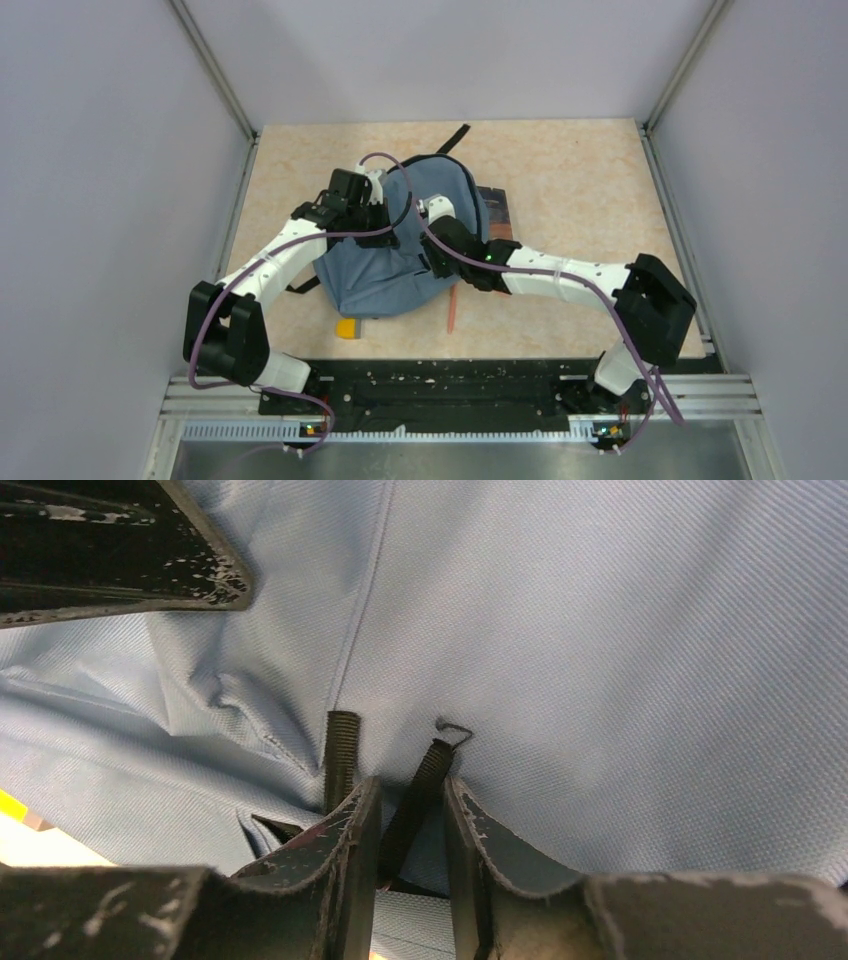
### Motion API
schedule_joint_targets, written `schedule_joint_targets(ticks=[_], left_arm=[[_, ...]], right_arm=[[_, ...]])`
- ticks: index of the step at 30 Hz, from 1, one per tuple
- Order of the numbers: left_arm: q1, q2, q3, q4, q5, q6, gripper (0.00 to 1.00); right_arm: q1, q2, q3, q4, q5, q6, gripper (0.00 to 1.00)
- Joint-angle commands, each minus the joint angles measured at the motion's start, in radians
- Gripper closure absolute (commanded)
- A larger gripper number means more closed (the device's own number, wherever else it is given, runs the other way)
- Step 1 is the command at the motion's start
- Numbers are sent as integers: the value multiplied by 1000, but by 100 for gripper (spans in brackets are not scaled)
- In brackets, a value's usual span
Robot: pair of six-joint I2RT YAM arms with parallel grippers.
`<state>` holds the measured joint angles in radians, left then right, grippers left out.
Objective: Pack the student bag
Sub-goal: Unzip the student bag at the center of the board.
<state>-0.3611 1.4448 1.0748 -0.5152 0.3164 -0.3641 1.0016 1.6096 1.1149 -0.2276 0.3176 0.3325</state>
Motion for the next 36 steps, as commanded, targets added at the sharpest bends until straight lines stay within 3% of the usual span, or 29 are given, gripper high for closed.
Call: schedule_joint_targets(ticks=[1,3,5,13,23,36], left_arm=[[0,-32,28,17,-14,17,100],[-1,-32,29,15,-19,19,100],[1,-33,29,13,-29,23,100],[-1,-55,34,5,-62,37,100],[1,-55,35,0,-82,42,100],[2,-57,42,-9,-118,56,100]], right_arm=[[15,-8,28,-23,75,-17,76],[16,-22,17,-6,73,-23,85],[14,-37,4,15,55,-33,100],[14,-178,-133,216,8,-83,100],[15,-185,-134,168,180,-140,100],[14,-277,-195,219,258,-185,100]])
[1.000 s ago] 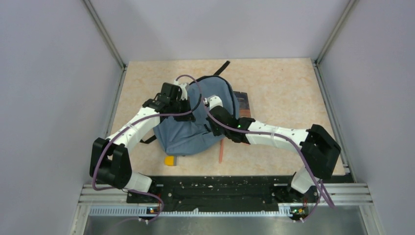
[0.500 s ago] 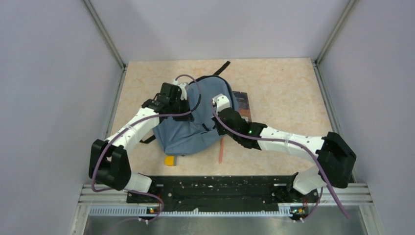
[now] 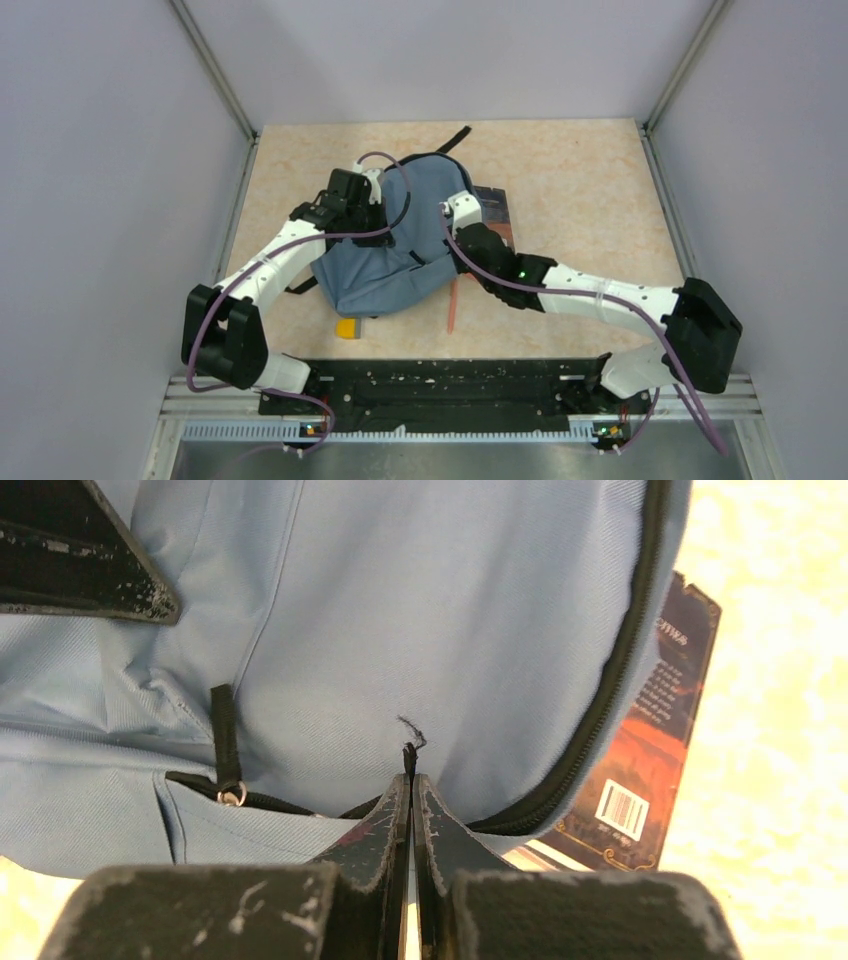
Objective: Pack the student bag
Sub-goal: Unzip the student bag at the center of the board.
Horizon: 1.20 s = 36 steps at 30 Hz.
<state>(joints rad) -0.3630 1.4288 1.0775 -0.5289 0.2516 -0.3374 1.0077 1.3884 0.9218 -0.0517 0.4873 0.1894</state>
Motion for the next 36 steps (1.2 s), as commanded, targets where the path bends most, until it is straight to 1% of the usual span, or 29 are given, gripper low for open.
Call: schedule_joint_targets(ticks=[1,7,14,27,31,33,36], left_arm=[[3,-41,38,4,-54,30,100],[3,-39,42,-3,-69,34,100],[3,-18,68,-56,-152,31,100],[4,-33,68,-59,-177,44,100],[3,-37,68,-57,-167,47,100],[2,-40,68,-56,-167,46,100],[1,-42,68,-54,-164,46,100]], right_arm=[[9,-59,1,37,100,-47,100],[7,-64,8,24,157,-65,100],[-18,-88,20,20,164,-61,100],[-150,-131,41,37,112,-75,100],[-173,-110,64,45,95,-81,100],[-185,-90,84,76,78,-75,100],[-190,-69,124,69,29,-53,100]])
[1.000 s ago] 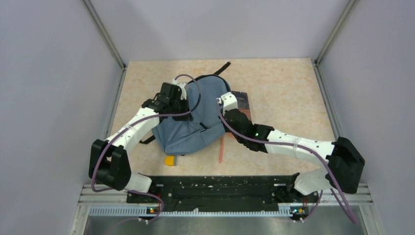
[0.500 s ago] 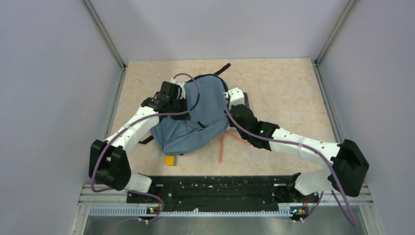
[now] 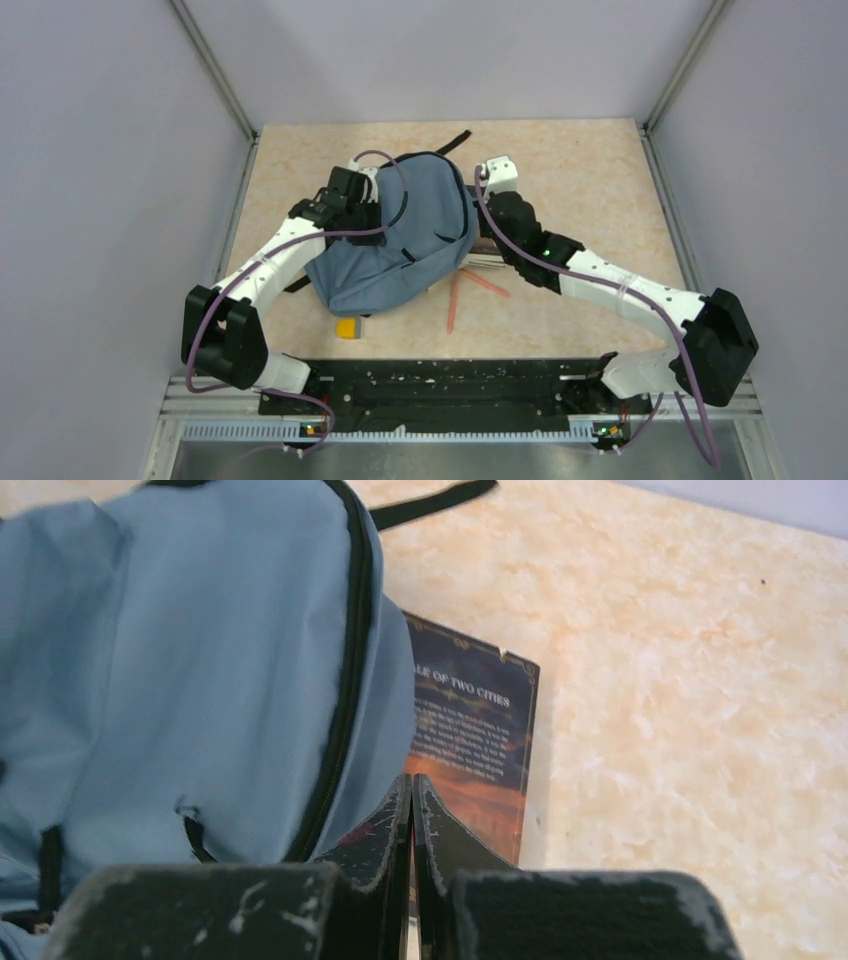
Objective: Pack the student bag
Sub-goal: Unzip the student bag at the center of the board.
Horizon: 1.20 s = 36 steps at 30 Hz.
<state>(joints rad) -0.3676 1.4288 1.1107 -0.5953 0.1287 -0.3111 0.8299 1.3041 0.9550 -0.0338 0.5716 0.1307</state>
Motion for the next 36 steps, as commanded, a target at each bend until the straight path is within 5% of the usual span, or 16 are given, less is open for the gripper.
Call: schedule_joint_targets(ticks=[1,3,8,11,16,29,36], left_arm=[[6,-42,35,12,-36,21,100],[6,-42,39,12,-21,20,100],[6,-47,46,12,7,21,100],[6,-50,46,11,14,21,100],[7,-53,46,9,15,24,100],[6,-60,46,7,11,27,100],[6,-61,45,8,19,26,100]], right_arm=[[-11,12,94,53,-89,7,100],[-11,-2,89,61,-185,-23,96],[14,-33,50,38,-423,-159,54],[28,-14,64,-43,-492,-227,45],[75,71,130,-150,-472,-323,42],[128,206,203,-219,-115,-397,46],[136,231,199,-190,-86,-384,51]])
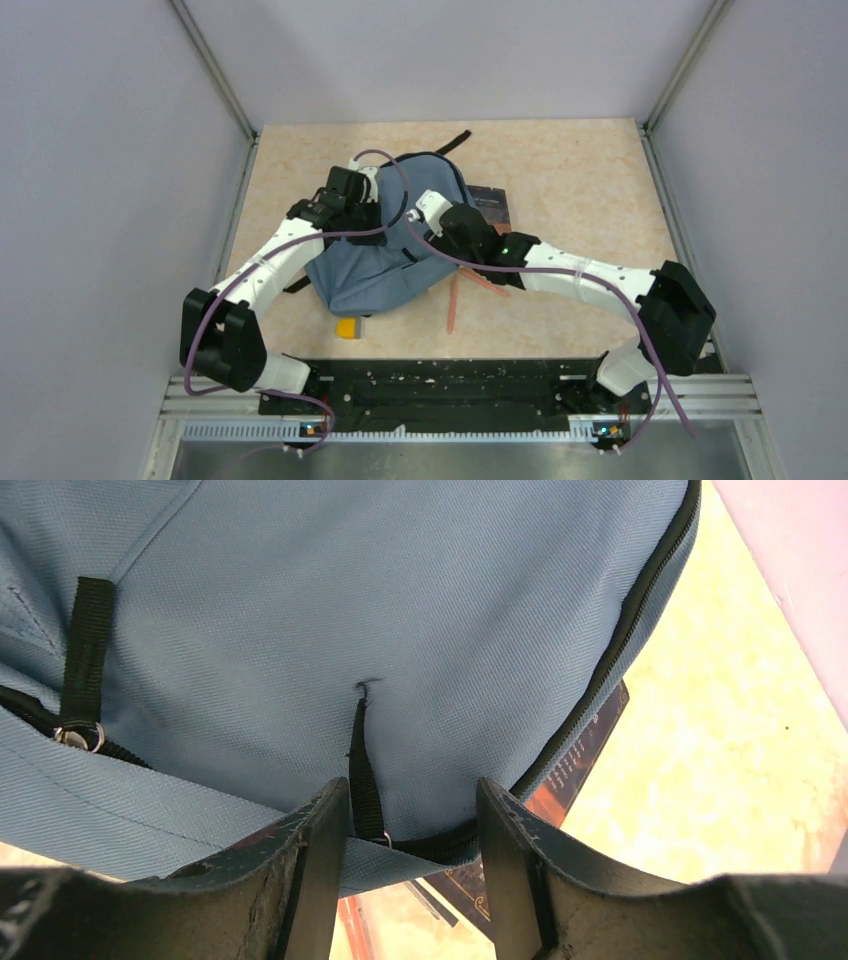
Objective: Pack the student bag
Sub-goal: Unzip the student bag at the center of the board.
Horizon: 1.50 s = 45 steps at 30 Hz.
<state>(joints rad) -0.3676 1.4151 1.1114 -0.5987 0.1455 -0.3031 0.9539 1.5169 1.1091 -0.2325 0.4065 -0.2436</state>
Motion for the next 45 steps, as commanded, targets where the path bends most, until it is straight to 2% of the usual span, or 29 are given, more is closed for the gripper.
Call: schedule_joint_targets(ticks=[1,6,10,13,16,29,36,45], left_arm=[[6,-47,44,11,1,18,100],[6,-48,45,11,-4,21,100],[7,-48,45,11,-6,21,100],[7,-52,45,10,-11,22,100],[6,-58,45,10,-22,22,100],[6,-84,36,14,-76,32,100],[6,-90,38,10,-93,36,100],[7,-113,41,9,-106,52,100]], right_arm=[[14,25,47,12,76,-10,52],[33,44,54,14,57,-28,54],[39,44,53,17,70,-22,62],[39,44,49,18,87,-20,76],[40,38,37,27,113,-17,100],[26,-64,-48,172,359,35,100],[-42,-73,-34,172,333,112,100],[-100,-87,-44,310,137,135,100]])
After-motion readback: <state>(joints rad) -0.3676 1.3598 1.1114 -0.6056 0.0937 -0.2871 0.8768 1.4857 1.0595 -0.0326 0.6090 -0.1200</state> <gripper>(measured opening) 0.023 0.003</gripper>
